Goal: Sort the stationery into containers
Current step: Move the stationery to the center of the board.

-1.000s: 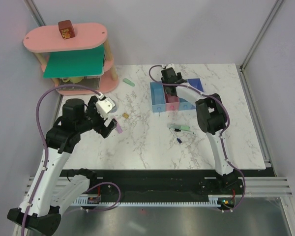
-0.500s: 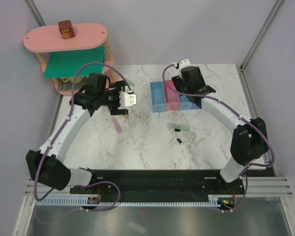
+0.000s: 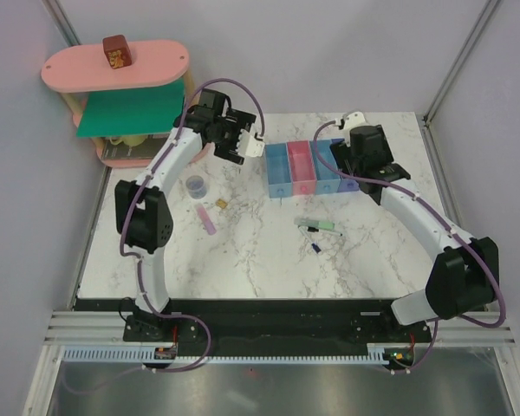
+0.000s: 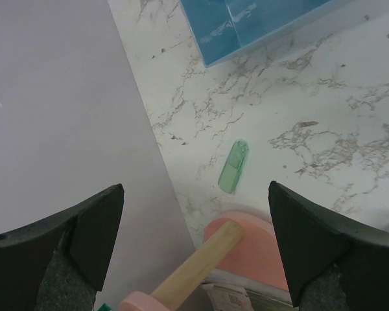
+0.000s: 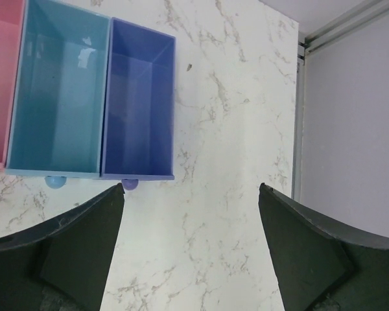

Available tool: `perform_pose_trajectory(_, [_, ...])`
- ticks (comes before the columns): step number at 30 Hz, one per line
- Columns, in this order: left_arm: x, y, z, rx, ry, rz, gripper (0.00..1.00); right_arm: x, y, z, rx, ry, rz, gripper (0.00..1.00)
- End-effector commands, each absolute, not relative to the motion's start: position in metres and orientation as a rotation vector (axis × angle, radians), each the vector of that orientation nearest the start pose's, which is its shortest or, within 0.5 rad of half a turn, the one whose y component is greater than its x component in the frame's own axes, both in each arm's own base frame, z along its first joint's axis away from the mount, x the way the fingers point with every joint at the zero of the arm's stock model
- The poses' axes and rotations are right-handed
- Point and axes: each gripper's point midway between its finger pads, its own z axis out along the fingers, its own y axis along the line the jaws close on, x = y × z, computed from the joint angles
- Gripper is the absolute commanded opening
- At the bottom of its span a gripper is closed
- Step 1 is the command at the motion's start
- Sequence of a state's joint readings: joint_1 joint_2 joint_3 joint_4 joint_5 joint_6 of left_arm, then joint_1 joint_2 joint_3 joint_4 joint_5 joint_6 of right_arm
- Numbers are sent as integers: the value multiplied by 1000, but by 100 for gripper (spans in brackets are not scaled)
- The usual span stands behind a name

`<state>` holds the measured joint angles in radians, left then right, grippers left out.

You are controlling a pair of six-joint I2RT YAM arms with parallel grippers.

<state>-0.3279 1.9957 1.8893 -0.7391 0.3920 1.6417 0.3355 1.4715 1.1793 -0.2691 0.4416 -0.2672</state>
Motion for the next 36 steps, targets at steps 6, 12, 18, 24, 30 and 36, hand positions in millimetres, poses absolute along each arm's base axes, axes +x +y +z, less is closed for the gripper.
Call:
perform_pose_trajectory(6, [572, -204, 163, 1917, 1411, 312, 95, 416, 33, 224, -269, 2056, -412, 92])
perform_pose_trajectory(12, [605, -195, 132, 1779, 1494, 451, 97, 415, 28, 219, -228, 2080, -394, 93])
perform_pose_trajectory(18, [648, -182, 126, 1637, 1451, 682, 99, 415, 24, 213, -220, 2102, -394, 92])
perform_pose_trajectory(24, [668, -174, 114, 1573, 1423, 811, 100, 418, 24, 207, -209, 2123, -380, 92])
perform_pose_trajectory(30, [672, -155, 87, 1628, 1454, 870, 100, 418, 22, 204, -202, 2137, -382, 92])
perform_pose_trajectory(36, [668, -135, 65, 1694, 1505, 872, 100, 416, 24, 202, -198, 2149, -364, 92])
